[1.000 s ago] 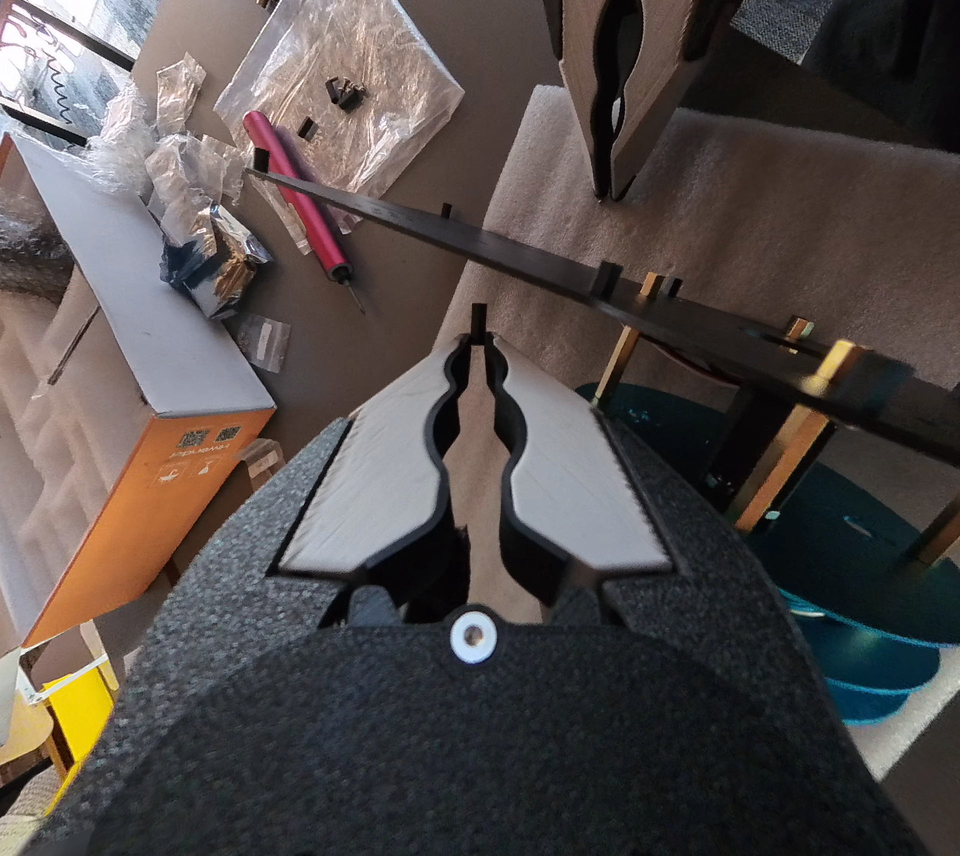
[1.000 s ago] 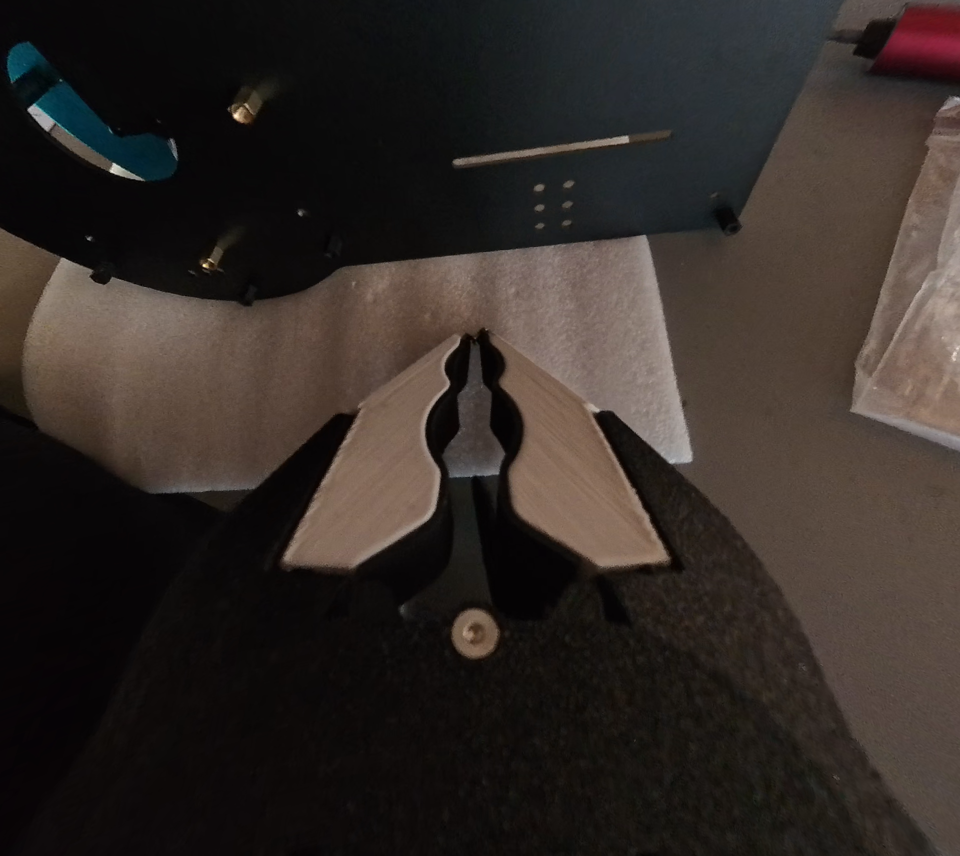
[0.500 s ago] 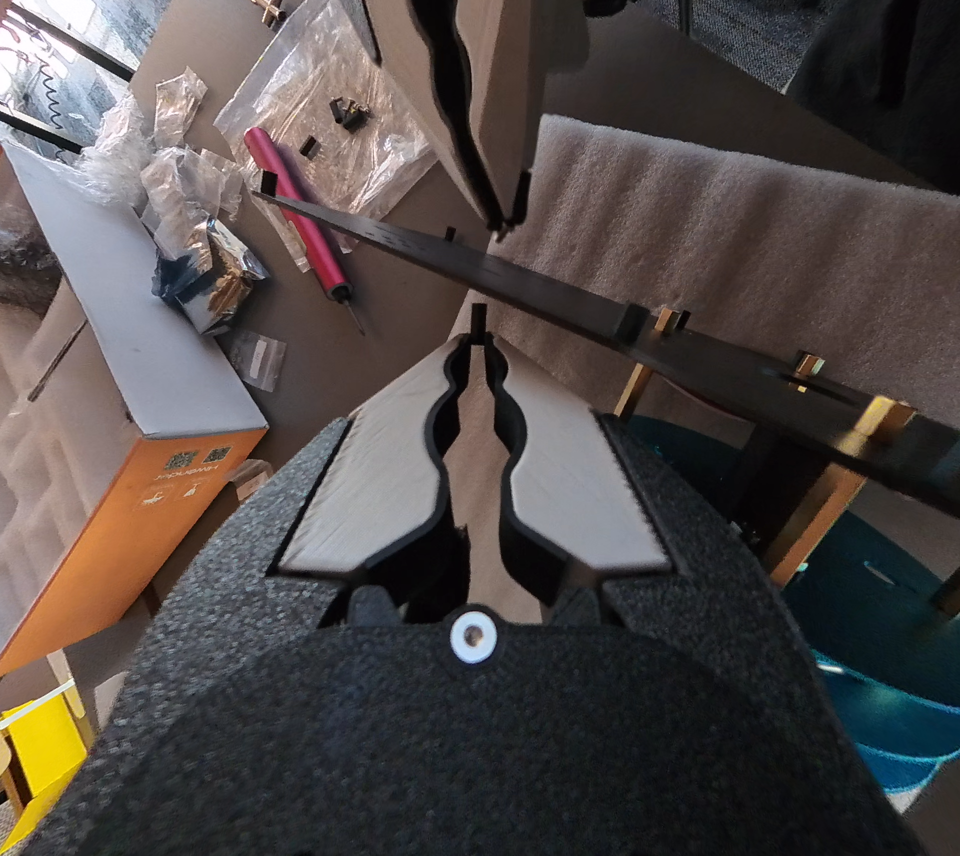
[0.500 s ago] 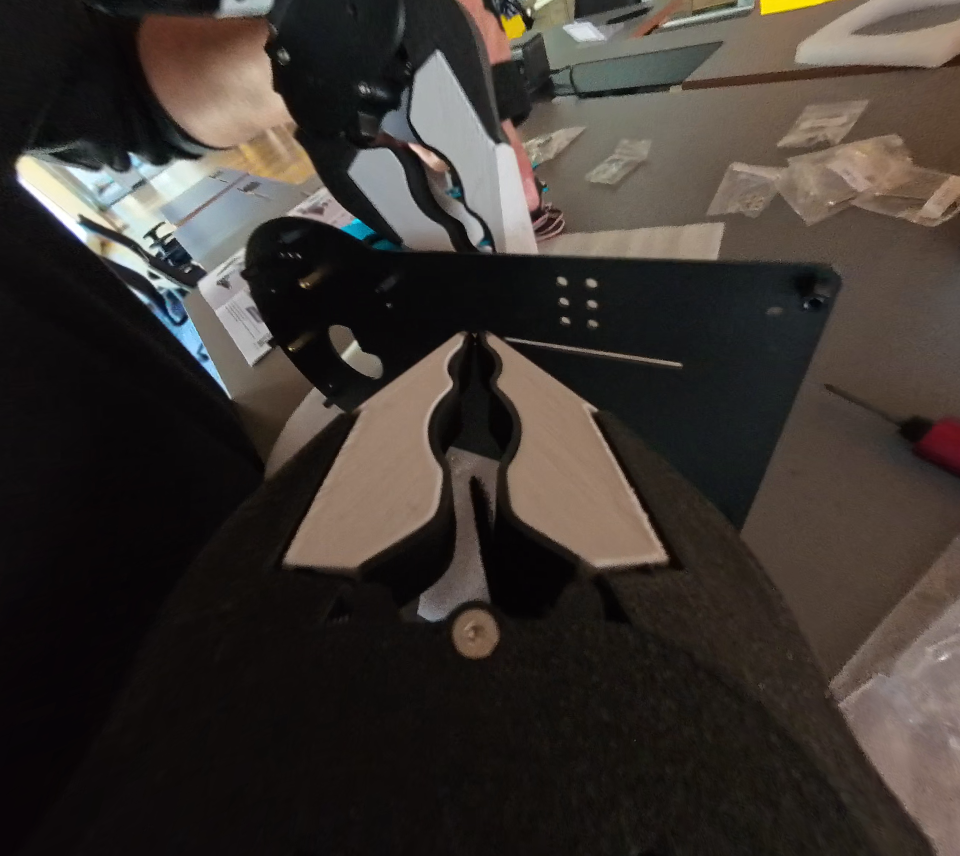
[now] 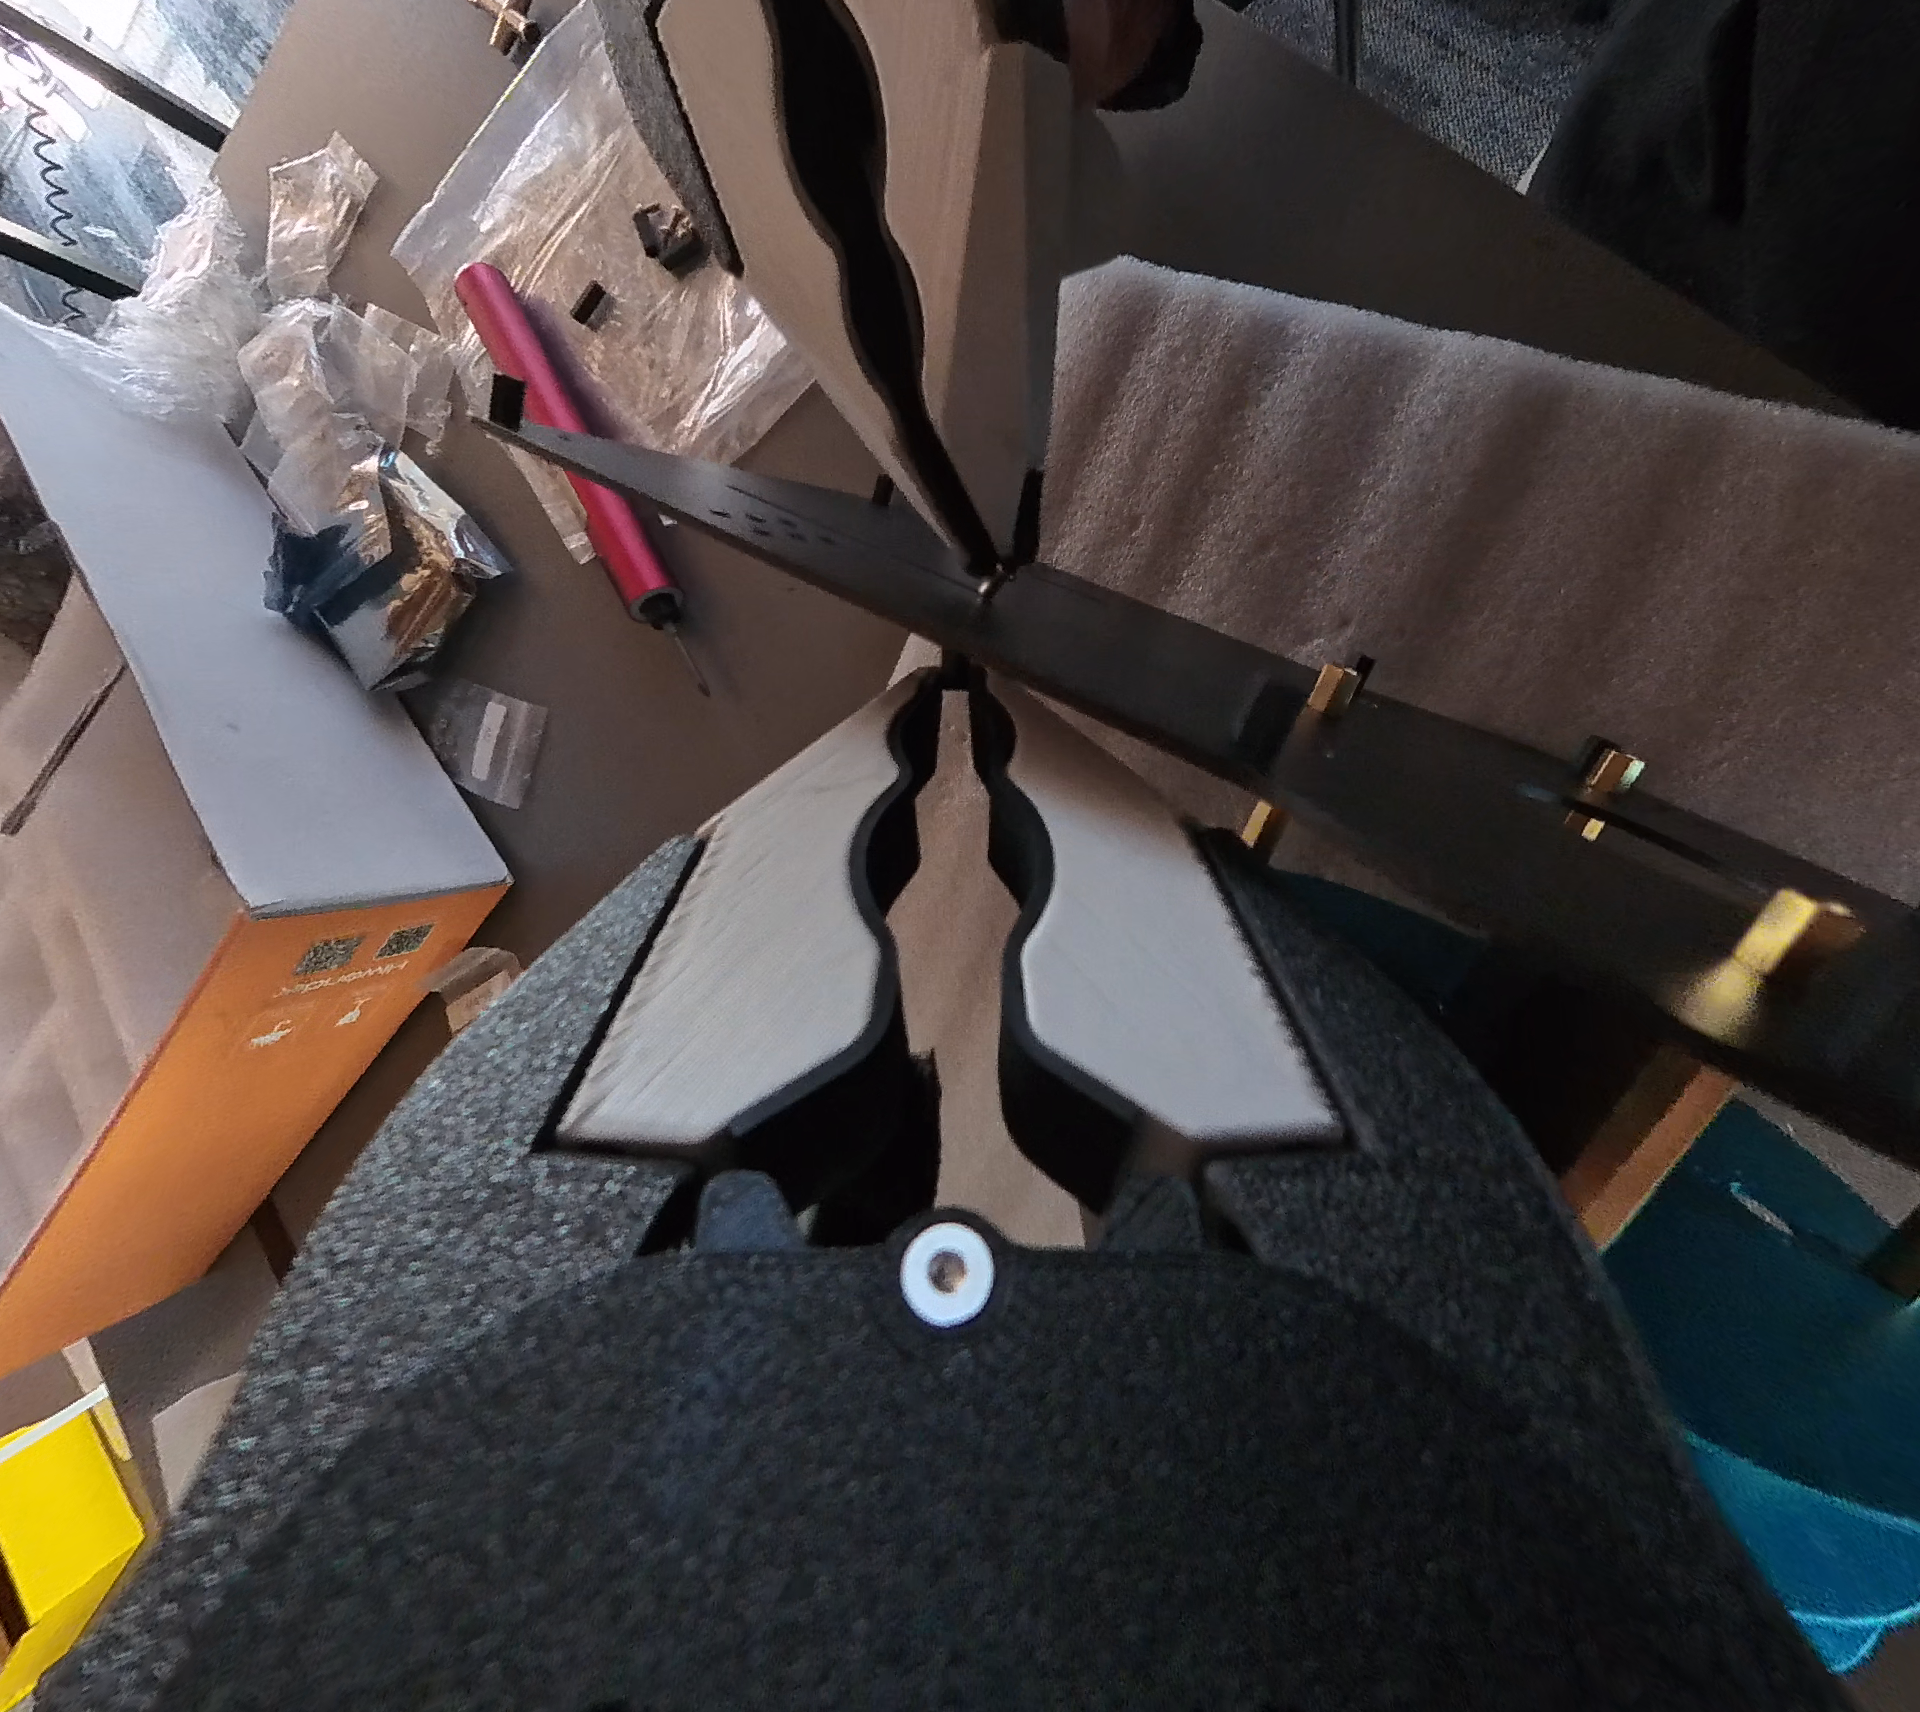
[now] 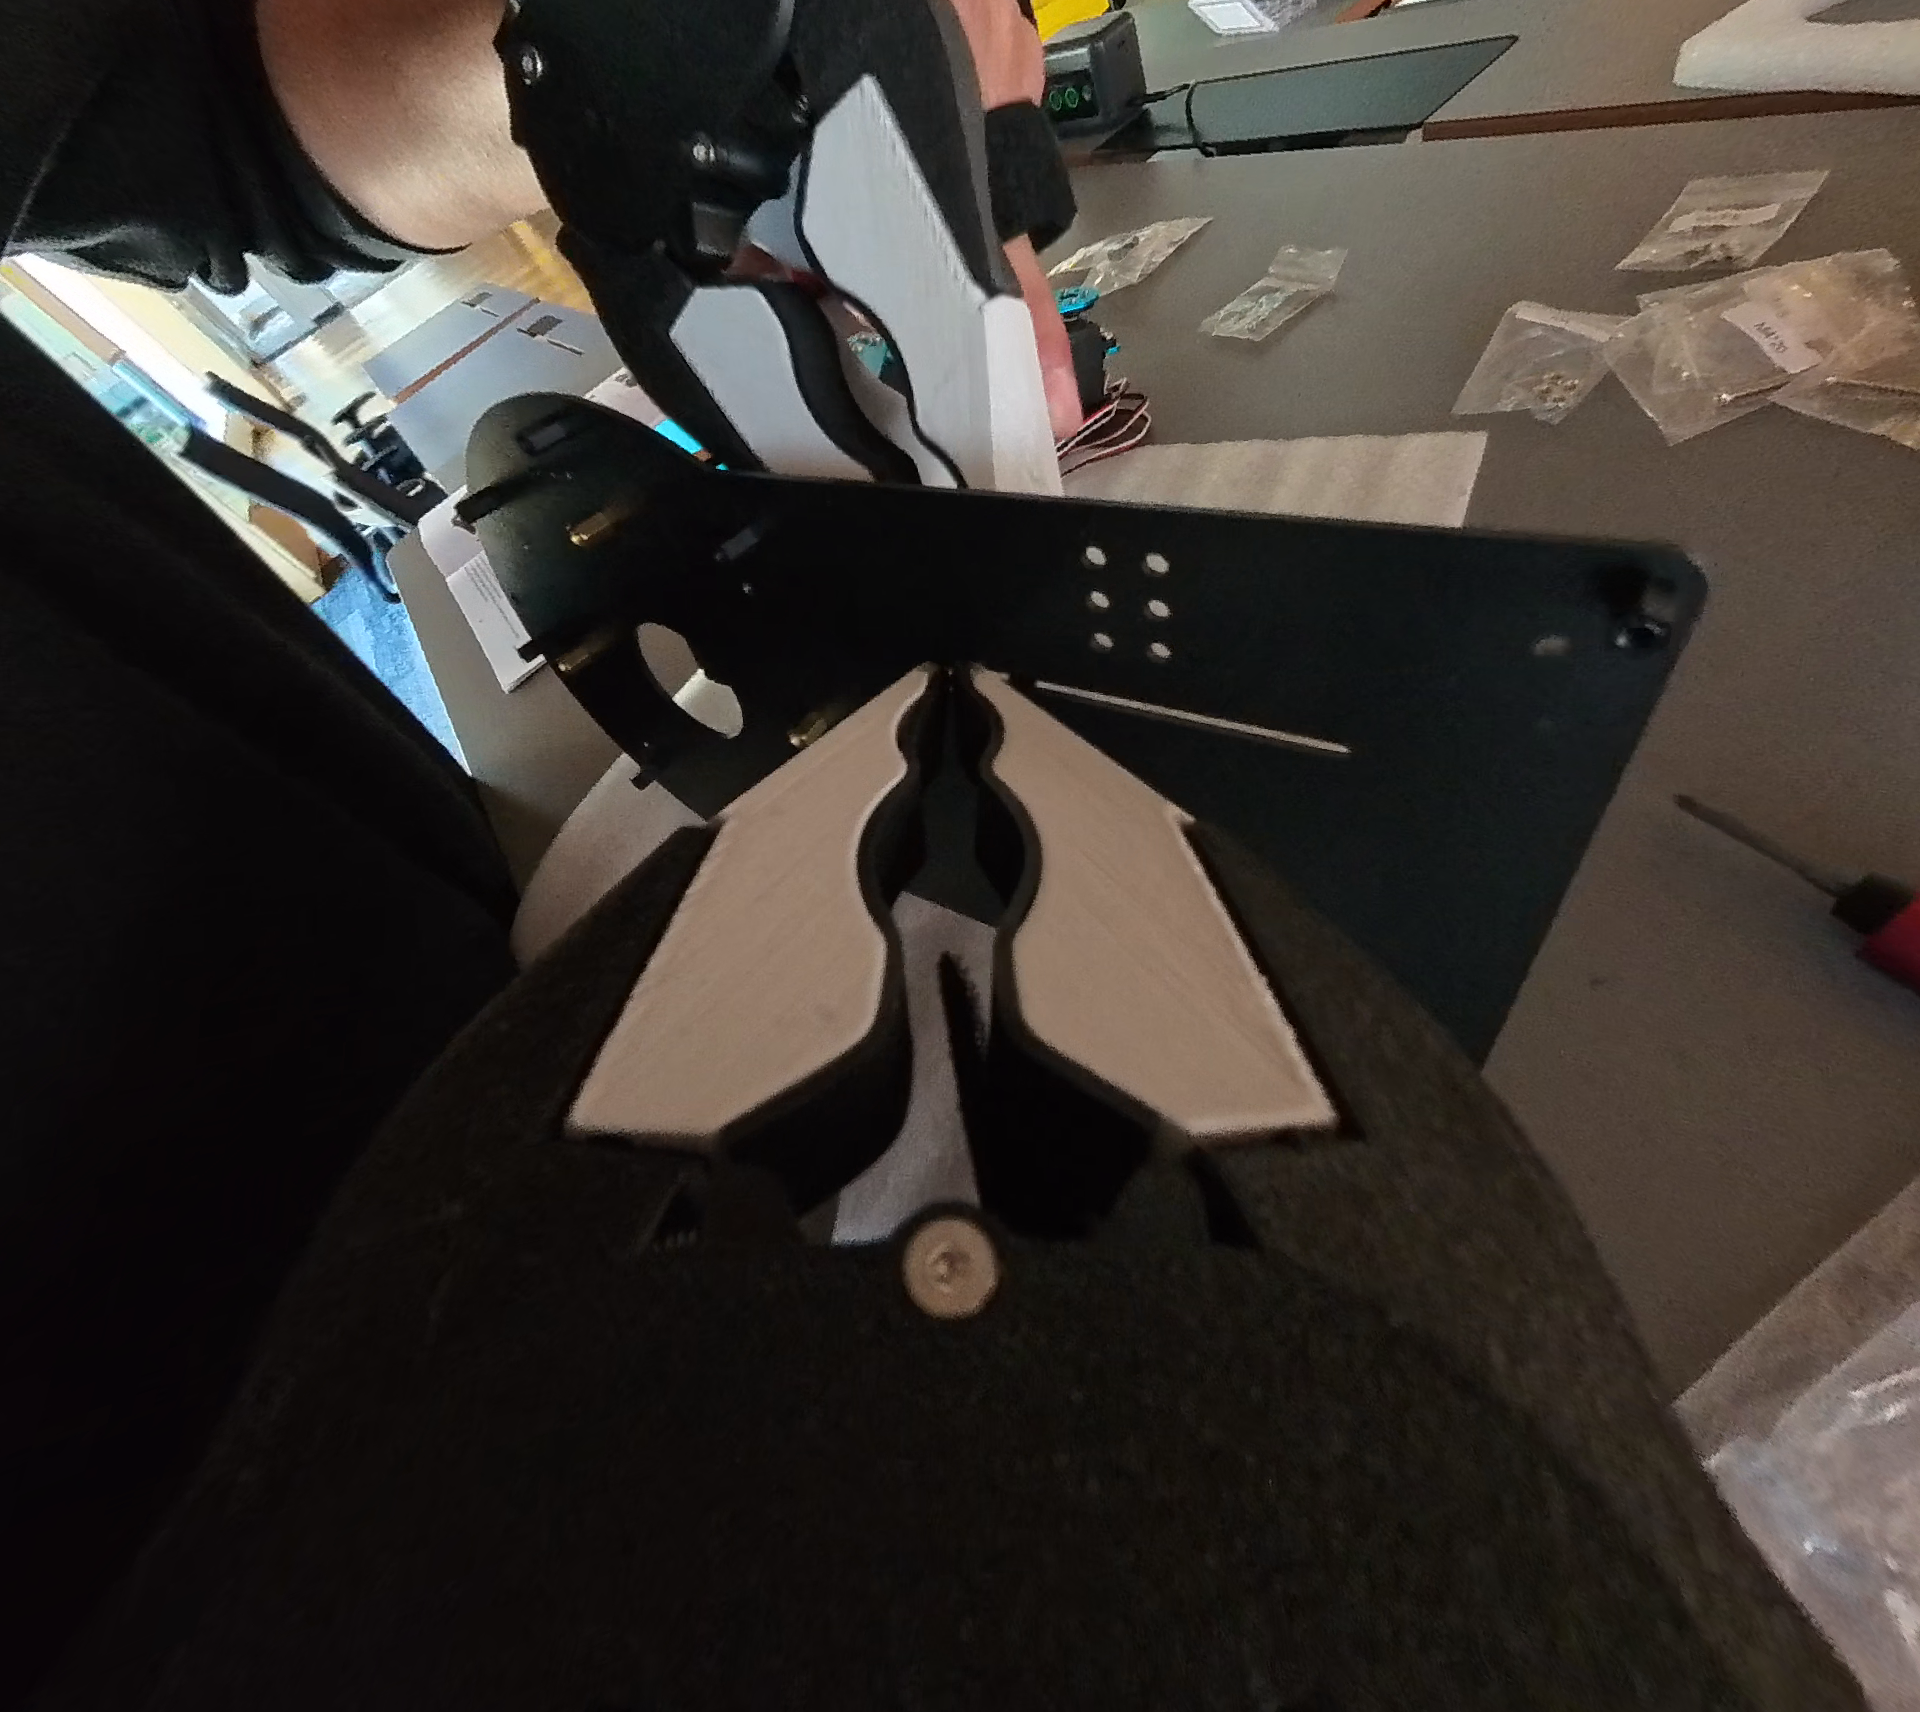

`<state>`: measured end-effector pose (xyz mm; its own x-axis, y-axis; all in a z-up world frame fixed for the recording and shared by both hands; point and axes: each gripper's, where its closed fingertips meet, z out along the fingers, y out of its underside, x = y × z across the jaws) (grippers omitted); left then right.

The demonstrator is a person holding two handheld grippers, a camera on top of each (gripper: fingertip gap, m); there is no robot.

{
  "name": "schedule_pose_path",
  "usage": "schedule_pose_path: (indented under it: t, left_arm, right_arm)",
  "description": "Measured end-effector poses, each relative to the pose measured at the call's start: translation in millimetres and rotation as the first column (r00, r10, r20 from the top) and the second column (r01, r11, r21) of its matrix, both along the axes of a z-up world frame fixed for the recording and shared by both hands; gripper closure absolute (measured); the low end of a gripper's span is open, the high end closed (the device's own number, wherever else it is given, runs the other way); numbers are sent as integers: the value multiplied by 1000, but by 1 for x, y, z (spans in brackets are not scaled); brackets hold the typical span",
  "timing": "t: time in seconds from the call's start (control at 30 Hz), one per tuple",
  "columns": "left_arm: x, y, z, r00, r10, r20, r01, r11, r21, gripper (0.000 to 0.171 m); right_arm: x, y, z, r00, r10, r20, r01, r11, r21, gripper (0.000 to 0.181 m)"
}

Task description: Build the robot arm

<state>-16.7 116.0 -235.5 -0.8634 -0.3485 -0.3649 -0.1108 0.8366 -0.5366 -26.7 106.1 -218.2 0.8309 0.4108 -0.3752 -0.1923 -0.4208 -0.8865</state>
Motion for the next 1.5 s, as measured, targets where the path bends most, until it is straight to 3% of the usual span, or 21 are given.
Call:
schedule_pose_path:
  t: [0.57, 0.87, 1.23, 1.33, 1.4, 1.5]
  left_arm:
    - [-1, -1, -1, 1000, 7, -9, -7, 1000, 7, 167]
    - [-2, -1, 0, 1000, 7, -10, -7, 1000, 5, 167]
    - [-1, 3, 2, 1000, 11, 1, -11, 1000, 8, 167]
    - [1, 9, 5, 999, 37, 17, -37, 999, 11, 167]
    - [2, 14, 12, 997, 64, 42, -64, 998, 3, 167]
    - [9, 26, 27, 986, 135, 101, -136, 991, -4, 167]
  right_arm:
    - [5, 2, -3, 1000, 1, -16, -1, 999, 34, 181]
    - [6, 2, -6, 962, -109, 249, 95, 993, 68, 181]
    - [9, -7, 4, 970, -132, 203, 123, 991, 57, 177]
    - [21, -18, 22, 980, -148, 135, 137, 986, 91, 176]
    - [35, -29, 40, 994, -104, 21, 102, 990, 100, 169]
    - [66, -43, 65, 991, 66, -119, -54, 993, 106, 159]
